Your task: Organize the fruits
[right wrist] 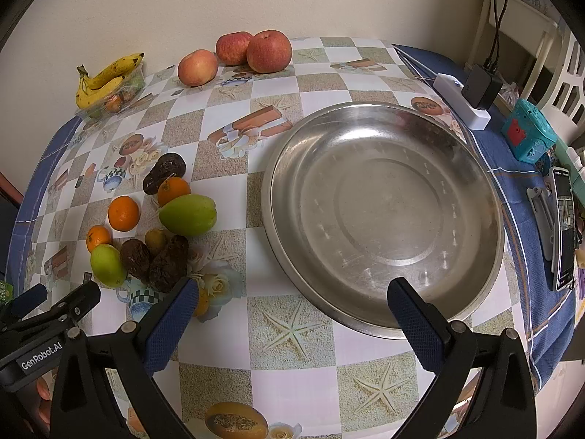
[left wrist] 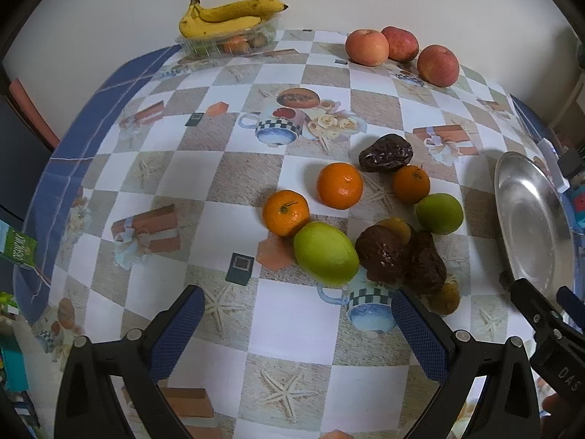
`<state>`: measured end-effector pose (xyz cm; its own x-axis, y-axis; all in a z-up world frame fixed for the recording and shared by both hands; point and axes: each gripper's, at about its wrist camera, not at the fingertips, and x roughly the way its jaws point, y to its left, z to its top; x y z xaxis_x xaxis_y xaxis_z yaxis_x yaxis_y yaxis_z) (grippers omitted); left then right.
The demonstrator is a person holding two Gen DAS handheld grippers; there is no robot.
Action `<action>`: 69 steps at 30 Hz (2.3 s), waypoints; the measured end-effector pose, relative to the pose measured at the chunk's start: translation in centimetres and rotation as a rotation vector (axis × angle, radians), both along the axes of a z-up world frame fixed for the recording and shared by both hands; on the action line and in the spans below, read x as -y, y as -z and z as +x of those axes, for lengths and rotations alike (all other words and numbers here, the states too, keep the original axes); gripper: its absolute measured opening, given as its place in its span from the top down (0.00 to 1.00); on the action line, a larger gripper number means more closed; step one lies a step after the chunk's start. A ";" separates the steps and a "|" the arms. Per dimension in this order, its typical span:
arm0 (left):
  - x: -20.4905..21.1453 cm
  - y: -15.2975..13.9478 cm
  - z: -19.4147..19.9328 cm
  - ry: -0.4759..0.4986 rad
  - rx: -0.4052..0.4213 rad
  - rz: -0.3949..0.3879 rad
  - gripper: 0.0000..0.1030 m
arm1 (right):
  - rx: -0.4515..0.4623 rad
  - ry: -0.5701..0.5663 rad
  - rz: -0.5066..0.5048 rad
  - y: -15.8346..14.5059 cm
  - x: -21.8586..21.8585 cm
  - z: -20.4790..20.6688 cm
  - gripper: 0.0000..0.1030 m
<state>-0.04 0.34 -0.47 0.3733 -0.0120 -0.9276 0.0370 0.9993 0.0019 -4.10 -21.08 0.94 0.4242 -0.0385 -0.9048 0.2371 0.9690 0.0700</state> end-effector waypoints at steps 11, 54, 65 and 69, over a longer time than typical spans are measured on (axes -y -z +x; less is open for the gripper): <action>-0.2 -0.3 0.1 -0.008 0.031 -0.028 0.00 | -0.003 -0.006 0.001 0.2 -0.2 0.0 0.00; -1.7 3.5 3.1 -0.057 -0.106 -0.338 0.43 | -0.111 -0.306 0.111 4.2 -6.8 2.4 0.63; -2.6 3.2 2.7 -0.092 -0.116 -0.383 0.57 | -0.079 -0.312 0.142 3.0 -6.6 2.3 0.75; -2.9 2.2 2.4 -0.099 -0.083 -0.388 0.58 | -0.040 -0.288 0.130 1.5 -6.2 2.2 0.75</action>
<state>2.38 3.26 -2.64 0.3142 -0.3351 -0.8883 -0.0748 0.9240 -0.3750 -1.93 -14.91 -0.54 0.3652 0.1954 -0.9102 -0.0402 0.9801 0.1943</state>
